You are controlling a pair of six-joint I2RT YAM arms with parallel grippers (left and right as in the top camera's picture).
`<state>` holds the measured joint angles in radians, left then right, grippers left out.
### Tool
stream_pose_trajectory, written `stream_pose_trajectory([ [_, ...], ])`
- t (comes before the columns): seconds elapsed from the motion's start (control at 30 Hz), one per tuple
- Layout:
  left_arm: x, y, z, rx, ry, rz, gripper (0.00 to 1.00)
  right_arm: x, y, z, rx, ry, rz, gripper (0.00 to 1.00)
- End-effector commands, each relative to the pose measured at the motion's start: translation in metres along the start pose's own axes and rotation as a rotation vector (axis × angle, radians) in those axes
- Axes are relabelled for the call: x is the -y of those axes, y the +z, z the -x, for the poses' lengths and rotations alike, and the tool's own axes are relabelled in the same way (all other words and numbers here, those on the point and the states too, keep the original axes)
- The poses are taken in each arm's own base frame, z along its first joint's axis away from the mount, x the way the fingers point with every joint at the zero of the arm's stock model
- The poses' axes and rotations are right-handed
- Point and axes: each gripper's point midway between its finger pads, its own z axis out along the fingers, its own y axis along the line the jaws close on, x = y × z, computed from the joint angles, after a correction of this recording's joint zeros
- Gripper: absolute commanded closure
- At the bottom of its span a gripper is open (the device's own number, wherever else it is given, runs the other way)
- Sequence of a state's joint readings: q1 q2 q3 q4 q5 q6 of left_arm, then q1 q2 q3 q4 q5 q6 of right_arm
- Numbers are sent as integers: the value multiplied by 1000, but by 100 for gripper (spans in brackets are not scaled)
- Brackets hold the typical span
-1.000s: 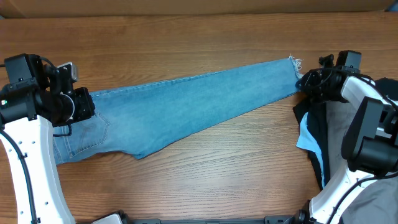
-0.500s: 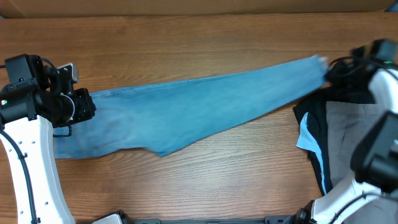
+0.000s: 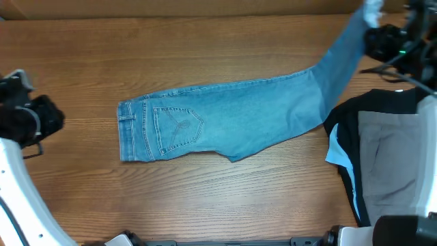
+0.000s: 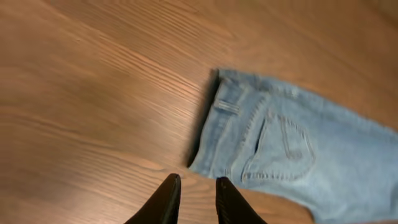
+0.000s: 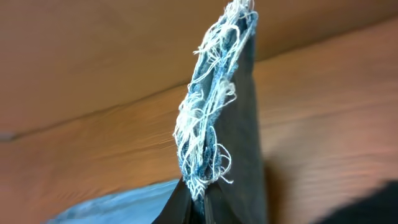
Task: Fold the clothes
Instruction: 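Lift the hems with the right gripper and fold them toward the waistband, then lay the hems on the waistband and release the right gripper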
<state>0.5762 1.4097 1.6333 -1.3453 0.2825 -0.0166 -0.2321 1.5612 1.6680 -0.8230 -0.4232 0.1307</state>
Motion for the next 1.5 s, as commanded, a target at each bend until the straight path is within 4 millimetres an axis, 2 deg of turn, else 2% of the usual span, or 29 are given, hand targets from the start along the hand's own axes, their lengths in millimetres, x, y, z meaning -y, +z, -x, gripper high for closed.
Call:
stream_pose_trajectory([
  [0.0, -7, -20, 8, 53, -37, 18, 76, -75, -6, -4, 7, -60, 146, 96],
  [0.13, -9, -20, 7, 46, -54, 21, 76, -146, 5, -32, -52, -120, 280, 96],
  [0.37, -9, -20, 8, 52, -60, 20, 75, -257, 8, -78, -61, -274, 438, 96],
  [0.47, -9, -20, 8, 52, -61, 20, 75, -292, 14, -105, -85, -324, 486, 96],
  [0.57, -9, -20, 8, 52, -68, 20, 75, -318, 32, -139, -126, -356, 483, 96],
  [0.73, -9, -20, 7, 48, -69, 20, 76, -331, 72, -184, -210, -382, 462, 96],
  [0.83, -9, -20, 7, 46, -69, 20, 76, -332, 87, -209, -275, -392, 460, 96],
  [1.07, -9, -20, 7, 49, -72, 19, 76, -353, 85, -253, -370, -432, 515, 96],
  [1.33, -7, -20, 7, 49, -71, 12, 75, -366, 112, -309, -459, -424, 519, 96],
  [1.47, -7, -20, 6, 43, -74, 12, 75, -382, 114, -336, -485, -449, 566, 96],
])
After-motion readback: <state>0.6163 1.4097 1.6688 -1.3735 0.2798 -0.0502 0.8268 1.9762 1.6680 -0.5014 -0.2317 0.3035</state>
